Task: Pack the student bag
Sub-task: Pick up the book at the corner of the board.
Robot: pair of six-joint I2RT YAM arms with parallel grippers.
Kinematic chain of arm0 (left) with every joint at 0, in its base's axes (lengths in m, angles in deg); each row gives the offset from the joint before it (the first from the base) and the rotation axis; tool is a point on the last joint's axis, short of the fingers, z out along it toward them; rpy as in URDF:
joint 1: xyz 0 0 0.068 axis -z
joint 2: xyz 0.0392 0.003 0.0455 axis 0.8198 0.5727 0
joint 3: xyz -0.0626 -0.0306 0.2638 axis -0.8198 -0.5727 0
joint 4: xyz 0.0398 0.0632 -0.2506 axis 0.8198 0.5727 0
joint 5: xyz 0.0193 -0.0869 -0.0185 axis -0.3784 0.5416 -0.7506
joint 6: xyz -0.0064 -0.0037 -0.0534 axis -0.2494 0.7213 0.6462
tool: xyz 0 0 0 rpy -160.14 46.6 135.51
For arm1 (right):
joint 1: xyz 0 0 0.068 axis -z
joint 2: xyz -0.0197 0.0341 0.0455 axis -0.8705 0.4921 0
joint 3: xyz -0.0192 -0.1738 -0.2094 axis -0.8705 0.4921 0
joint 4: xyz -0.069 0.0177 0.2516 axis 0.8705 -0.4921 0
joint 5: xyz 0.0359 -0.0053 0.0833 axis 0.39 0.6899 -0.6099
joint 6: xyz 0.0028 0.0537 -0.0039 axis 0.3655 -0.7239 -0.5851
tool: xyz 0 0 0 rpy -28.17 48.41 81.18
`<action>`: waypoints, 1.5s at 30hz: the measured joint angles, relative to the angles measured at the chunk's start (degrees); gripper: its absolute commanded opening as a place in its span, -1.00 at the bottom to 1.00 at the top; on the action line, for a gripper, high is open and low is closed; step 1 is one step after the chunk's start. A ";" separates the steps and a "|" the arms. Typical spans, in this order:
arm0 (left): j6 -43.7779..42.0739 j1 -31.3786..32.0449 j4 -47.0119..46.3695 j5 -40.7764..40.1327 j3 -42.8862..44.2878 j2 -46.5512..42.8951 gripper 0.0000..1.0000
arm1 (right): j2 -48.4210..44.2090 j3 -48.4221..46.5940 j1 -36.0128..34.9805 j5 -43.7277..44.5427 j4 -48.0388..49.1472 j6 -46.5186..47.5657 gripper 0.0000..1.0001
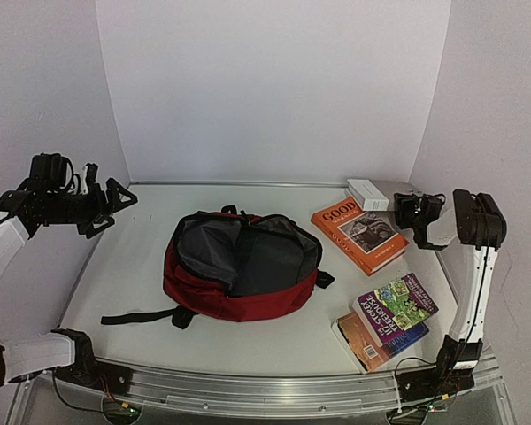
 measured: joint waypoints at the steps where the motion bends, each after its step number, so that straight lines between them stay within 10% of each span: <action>1: 0.01 0.00 0.23 -0.03 0.00 -0.17 0.99 | -0.01 0.05 0.00 -0.19 1.46 -0.20 -0.03; 25: 6.12 1.91 -9.52 8.12 -8.11 -3.85 0.86 | -36.74 15.34 -2.84 -13.34 -2.79 9.73 -0.15; 45: 11.43 32.63 -37.97 10.77 -5.03 16.19 0.80 | -56.65 17.96 -24.92 -28.86 -35.45 23.14 -0.21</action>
